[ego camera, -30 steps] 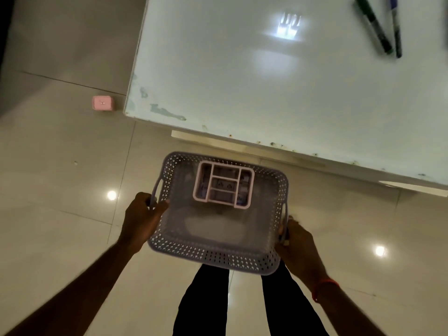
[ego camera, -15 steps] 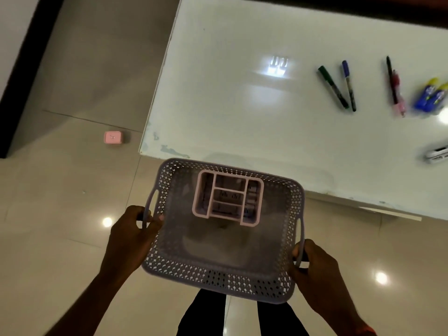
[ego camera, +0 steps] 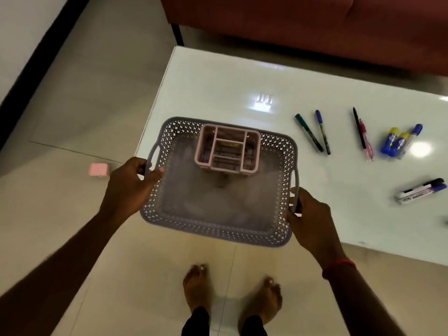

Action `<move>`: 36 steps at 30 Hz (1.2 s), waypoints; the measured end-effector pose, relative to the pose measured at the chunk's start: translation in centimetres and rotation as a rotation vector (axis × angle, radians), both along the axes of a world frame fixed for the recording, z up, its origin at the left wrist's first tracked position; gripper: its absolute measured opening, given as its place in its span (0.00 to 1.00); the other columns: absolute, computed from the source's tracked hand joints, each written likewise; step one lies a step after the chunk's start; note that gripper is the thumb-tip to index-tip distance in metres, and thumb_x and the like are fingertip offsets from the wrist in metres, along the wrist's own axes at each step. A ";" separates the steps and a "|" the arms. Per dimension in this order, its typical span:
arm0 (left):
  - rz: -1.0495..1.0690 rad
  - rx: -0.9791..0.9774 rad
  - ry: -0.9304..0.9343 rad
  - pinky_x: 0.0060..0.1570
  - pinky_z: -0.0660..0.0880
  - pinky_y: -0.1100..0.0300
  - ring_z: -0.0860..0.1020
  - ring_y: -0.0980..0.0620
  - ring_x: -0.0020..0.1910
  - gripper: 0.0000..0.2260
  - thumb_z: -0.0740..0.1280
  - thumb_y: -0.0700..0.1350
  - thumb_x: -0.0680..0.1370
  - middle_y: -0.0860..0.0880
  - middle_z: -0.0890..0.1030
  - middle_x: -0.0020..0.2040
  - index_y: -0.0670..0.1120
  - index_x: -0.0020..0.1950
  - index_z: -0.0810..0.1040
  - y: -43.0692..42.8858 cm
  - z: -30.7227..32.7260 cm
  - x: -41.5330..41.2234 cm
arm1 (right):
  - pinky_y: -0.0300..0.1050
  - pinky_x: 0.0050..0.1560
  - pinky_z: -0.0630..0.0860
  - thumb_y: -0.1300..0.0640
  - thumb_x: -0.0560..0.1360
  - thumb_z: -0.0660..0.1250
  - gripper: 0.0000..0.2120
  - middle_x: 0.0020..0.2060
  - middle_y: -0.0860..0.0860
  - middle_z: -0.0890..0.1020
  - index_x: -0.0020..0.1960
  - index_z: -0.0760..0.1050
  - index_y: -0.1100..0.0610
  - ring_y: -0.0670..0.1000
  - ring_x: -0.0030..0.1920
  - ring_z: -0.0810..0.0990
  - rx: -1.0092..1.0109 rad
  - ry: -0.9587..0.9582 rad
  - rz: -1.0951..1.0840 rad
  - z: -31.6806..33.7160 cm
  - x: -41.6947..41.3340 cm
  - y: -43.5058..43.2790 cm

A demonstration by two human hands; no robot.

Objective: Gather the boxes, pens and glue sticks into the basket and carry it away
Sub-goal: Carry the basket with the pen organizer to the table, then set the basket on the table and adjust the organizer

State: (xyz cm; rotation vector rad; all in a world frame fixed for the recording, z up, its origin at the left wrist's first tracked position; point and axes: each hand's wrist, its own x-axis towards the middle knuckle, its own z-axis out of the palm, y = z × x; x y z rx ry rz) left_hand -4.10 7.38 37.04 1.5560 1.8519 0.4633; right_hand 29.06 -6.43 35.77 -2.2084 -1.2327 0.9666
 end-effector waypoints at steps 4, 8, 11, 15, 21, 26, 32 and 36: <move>-0.001 0.026 -0.023 0.50 0.72 0.56 0.80 0.50 0.48 0.13 0.72 0.52 0.77 0.50 0.82 0.48 0.44 0.56 0.80 2.8 -1.2 1.5 | 0.44 0.42 0.78 0.69 0.73 0.69 0.18 0.41 0.51 0.82 0.61 0.77 0.55 0.54 0.42 0.83 -0.019 -0.019 -0.056 -0.9 1.2 3.2; -0.011 0.030 -0.034 0.49 0.70 0.58 0.79 0.51 0.48 0.14 0.72 0.51 0.77 0.50 0.81 0.49 0.43 0.58 0.80 4.7 -2.4 2.3 | 0.40 0.40 0.77 0.69 0.74 0.68 0.19 0.46 0.53 0.84 0.63 0.75 0.58 0.54 0.42 0.83 -0.043 0.017 -0.094 -2.2 1.1 4.8; 0.003 0.022 -0.059 0.46 0.73 0.60 0.79 0.51 0.50 0.13 0.72 0.50 0.77 0.51 0.81 0.50 0.45 0.58 0.79 5.3 -3.5 2.0 | 0.48 0.49 0.80 0.65 0.75 0.69 0.20 0.52 0.53 0.83 0.65 0.72 0.55 0.55 0.47 0.83 -0.032 0.053 -0.102 -2.6 0.6 5.5; 0.027 0.026 -0.076 0.43 0.71 0.68 0.79 0.52 0.52 0.17 0.72 0.49 0.78 0.51 0.81 0.55 0.46 0.65 0.76 5.4 -4.2 1.3 | 0.50 0.65 0.69 0.56 0.75 0.71 0.31 0.69 0.54 0.72 0.75 0.64 0.53 0.57 0.69 0.70 0.075 -0.225 -0.015 -1.2 0.8 6.5; -0.073 0.070 0.032 0.50 0.81 0.44 0.83 0.44 0.45 0.17 0.69 0.48 0.80 0.47 0.84 0.56 0.48 0.68 0.72 4.8 -4.7 0.1 | 0.54 0.61 0.76 0.69 0.72 0.66 0.29 0.70 0.56 0.69 0.71 0.72 0.51 0.61 0.70 0.67 0.216 -0.471 0.331 -0.8 -0.9 12.9; -0.110 0.122 0.058 0.42 0.77 0.54 0.82 0.51 0.37 0.14 0.66 0.44 0.82 0.46 0.85 0.53 0.48 0.68 0.73 4.4 -5.2 -0.7 | 0.62 0.70 0.68 0.58 0.74 0.62 0.17 0.73 0.60 0.67 0.61 0.80 0.52 0.64 0.73 0.63 0.166 -0.687 0.477 -2.0 -1.5 14.8; -0.130 0.119 0.060 0.37 0.84 0.46 0.85 0.46 0.41 0.14 0.68 0.47 0.81 0.45 0.86 0.52 0.54 0.66 0.74 4.2 -5.7 -1.9 | 0.62 0.72 0.61 0.44 0.75 0.68 0.13 0.75 0.56 0.66 0.58 0.80 0.44 0.61 0.76 0.58 0.217 -0.763 0.568 -2.8 -2.1 11.4; -0.151 0.110 0.058 0.30 0.83 0.53 0.84 0.46 0.39 0.14 0.67 0.46 0.81 0.42 0.85 0.51 0.51 0.67 0.74 4.2 -5.9 -2.0 | 0.53 0.61 0.65 0.37 0.76 0.61 0.19 0.56 0.50 0.83 0.57 0.81 0.47 0.55 0.61 0.75 0.152 -0.827 0.719 -3.2 -3.3 8.4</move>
